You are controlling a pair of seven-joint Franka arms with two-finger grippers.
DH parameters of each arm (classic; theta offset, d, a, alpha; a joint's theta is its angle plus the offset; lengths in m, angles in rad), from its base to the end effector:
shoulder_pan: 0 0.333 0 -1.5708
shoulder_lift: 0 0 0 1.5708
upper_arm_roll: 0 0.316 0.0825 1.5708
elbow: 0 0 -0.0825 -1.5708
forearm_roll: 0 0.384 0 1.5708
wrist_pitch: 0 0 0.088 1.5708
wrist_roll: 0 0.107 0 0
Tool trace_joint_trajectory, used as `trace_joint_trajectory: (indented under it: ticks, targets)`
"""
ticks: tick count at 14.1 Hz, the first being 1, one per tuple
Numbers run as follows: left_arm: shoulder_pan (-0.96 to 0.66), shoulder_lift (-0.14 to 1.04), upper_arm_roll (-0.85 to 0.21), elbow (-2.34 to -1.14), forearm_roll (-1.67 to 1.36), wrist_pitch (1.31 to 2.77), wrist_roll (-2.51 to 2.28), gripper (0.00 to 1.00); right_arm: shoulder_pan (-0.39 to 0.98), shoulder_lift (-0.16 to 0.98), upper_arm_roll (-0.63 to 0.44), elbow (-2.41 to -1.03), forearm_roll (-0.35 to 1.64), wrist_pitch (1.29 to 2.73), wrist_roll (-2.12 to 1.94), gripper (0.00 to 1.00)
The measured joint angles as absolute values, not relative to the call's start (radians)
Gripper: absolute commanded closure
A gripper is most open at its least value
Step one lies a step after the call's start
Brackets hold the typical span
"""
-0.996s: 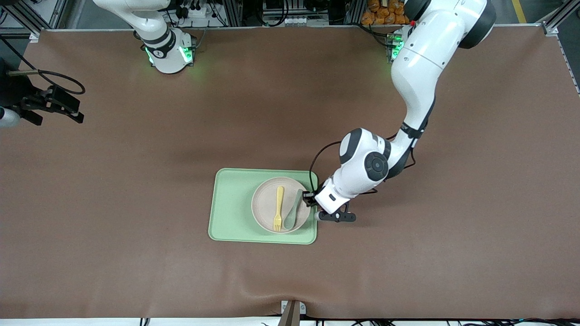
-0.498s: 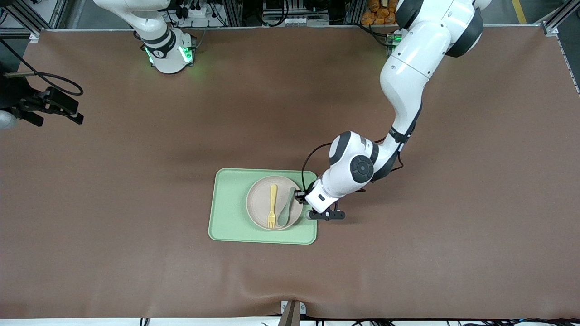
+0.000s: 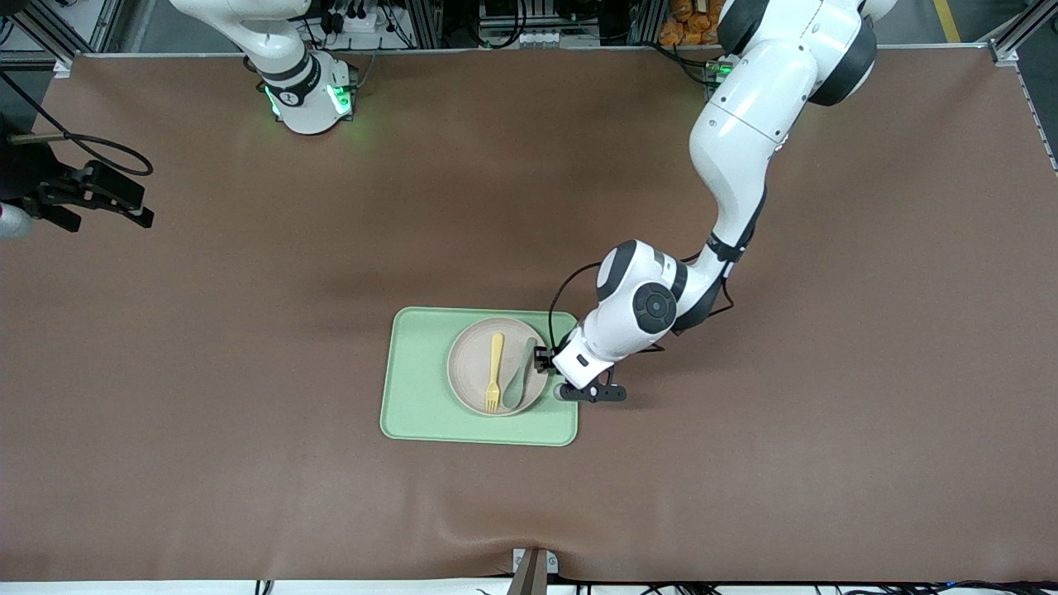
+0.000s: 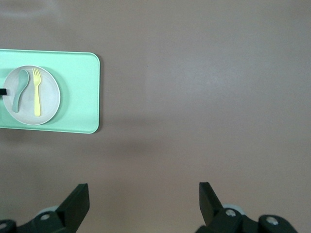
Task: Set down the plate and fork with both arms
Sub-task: 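Release the plate and withdraw the left gripper from the tray, then move the right gripper over the plate above the yellow fork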
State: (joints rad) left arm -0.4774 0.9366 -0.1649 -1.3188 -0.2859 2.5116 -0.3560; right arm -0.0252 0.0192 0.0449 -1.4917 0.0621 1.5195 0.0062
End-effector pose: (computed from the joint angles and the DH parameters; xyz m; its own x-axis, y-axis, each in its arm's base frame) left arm 0.6341 -0.4301 0.1993 0.9973 0.0228 0.0692 -0.0063 -0.9194 0.3934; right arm 0.5556 0.0176 0.6467 0.9998 0.0167 0.0083 0.0172 -0.9979 -0.0629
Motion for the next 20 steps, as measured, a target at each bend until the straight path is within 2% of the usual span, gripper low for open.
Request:
trace_joint_trajectory:
  ticks: [2,5,8,12,15,20]
  targets:
    - [-0.470,0.889,-0.145,-1.299,-0.199,2.437,-0.359,0.00,-0.025,0.021,0.046,-1.492,0.064,1.521,0.001,0.00]
    - [-0.410,0.717,-0.129,-1.271,-0.055,2.135,-0.362,0.00,-0.023,0.026,0.059,-1.491,0.072,1.523,-0.006,0.00]
    - [-0.253,0.504,-0.122,-1.269,-0.022,1.869,-0.348,0.00,-0.016,0.032,0.068,-1.490,0.081,1.539,-0.006,0.00]
    - [-0.049,0.356,-0.122,-1.284,-0.022,1.648,-0.217,0.00,0.021,0.088,0.074,-1.484,0.138,1.591,-0.007,0.00]
    - [0.045,0.261,-0.123,-1.290,-0.022,1.521,-0.175,0.00,0.078,0.189,0.076,-1.431,0.143,1.652,0.008,0.00]
    - [0.105,0.142,-0.123,-1.374,-0.022,1.496,-0.174,0.00,0.173,0.387,0.086,-1.266,0.144,1.715,0.101,0.00]
